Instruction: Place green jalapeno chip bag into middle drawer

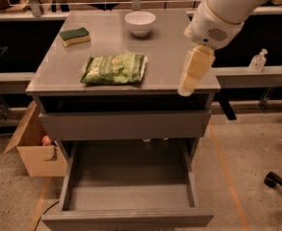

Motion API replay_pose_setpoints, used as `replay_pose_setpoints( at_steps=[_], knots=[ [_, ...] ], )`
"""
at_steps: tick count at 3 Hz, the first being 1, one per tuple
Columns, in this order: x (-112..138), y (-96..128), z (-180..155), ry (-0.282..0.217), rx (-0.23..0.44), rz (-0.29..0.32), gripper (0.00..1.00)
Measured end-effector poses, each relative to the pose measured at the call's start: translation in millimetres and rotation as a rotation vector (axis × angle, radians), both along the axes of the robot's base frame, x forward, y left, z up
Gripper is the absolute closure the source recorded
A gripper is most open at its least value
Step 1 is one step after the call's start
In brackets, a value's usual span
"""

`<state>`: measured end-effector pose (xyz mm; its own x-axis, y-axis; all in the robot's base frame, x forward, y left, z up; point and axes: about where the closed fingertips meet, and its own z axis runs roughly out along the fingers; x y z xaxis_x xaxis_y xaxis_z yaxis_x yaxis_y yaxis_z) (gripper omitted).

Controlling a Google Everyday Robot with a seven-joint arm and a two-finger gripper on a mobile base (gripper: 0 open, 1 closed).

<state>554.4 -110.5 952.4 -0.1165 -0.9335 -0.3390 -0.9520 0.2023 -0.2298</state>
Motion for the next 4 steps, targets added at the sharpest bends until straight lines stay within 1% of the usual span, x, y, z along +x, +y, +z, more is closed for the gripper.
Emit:
replay_pose_setpoints(
  at_steps=[1,2,3,4],
  knots=[
    [39,33,-18,0.018,0.196,-0.038,0.00],
    [38,33,-18,0.018,0.194,-0.038,0.00],
    [56,51,-19,0.009,0.229,-0.020,0.00],
    [79,73,-22,0.015,0.246,0.008,0.00]
  ],
)
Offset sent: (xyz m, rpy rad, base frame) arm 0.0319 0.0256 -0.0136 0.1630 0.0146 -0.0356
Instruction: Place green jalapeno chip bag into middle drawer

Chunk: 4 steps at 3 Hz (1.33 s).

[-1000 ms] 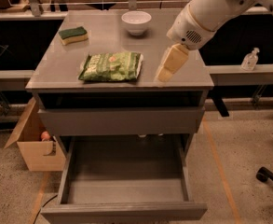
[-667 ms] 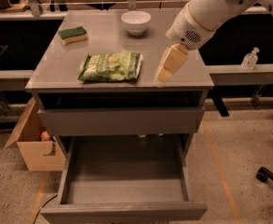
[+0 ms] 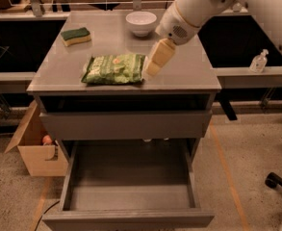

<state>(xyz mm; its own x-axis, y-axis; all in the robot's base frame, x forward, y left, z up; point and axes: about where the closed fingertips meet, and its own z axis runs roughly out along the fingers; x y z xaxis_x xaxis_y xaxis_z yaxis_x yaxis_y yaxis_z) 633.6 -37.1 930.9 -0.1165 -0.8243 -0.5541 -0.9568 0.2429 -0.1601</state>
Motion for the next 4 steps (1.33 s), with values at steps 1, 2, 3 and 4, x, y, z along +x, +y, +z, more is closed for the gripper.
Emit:
replay_pose_setpoints(
  at_steps=[1,2,3,4],
  knots=[
    [26,21,-10,0.012,-0.016,0.001,0.00],
    [43,43,-23,0.024,-0.048,0.013,0.00],
    [57,56,-40,0.052,-0.059,0.017,0.00],
    [65,65,-54,0.081,-0.049,0.027,0.00]
  ],
)
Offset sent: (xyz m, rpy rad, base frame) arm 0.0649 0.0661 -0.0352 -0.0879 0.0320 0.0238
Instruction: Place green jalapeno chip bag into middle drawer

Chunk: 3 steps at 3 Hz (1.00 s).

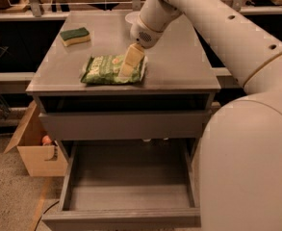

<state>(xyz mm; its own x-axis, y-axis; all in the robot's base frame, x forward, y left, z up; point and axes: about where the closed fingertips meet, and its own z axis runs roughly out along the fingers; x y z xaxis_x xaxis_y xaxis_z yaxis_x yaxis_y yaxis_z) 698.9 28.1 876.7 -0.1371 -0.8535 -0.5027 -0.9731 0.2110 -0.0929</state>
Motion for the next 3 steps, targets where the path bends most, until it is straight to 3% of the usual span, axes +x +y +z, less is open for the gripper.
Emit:
replay_pose_setpoints(
  at_steps=[2,3],
  knots=[
    [7.5,15.0,-14.2,0.037,0.033,0.018,0.01],
    [7.5,16.8,-16.8,0.043,0.034,0.013,0.17]
  ],
)
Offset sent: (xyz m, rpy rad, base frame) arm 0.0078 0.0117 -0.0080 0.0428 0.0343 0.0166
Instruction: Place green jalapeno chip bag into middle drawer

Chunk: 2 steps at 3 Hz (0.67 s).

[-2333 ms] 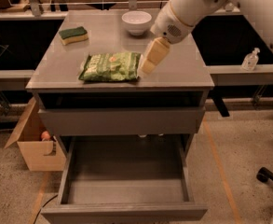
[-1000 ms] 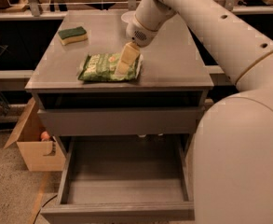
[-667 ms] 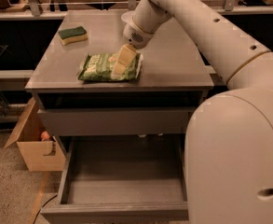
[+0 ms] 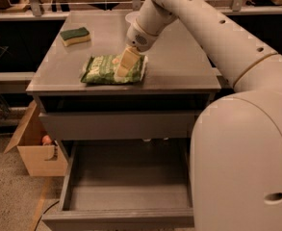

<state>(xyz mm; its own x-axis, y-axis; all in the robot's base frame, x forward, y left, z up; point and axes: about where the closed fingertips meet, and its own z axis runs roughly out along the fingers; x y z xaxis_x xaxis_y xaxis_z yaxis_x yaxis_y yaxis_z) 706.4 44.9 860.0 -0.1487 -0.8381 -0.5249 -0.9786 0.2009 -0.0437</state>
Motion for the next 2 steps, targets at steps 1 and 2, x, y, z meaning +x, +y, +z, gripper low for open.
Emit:
replay_pose_setpoints(
  at_steps=[1,2],
  knots=[
    [-0.4,1.1,-3.5,0.009,-0.001,0.000,0.41],
    [-1.6,2.2,-3.8,0.013,-0.001,0.005,0.65]
  ],
)
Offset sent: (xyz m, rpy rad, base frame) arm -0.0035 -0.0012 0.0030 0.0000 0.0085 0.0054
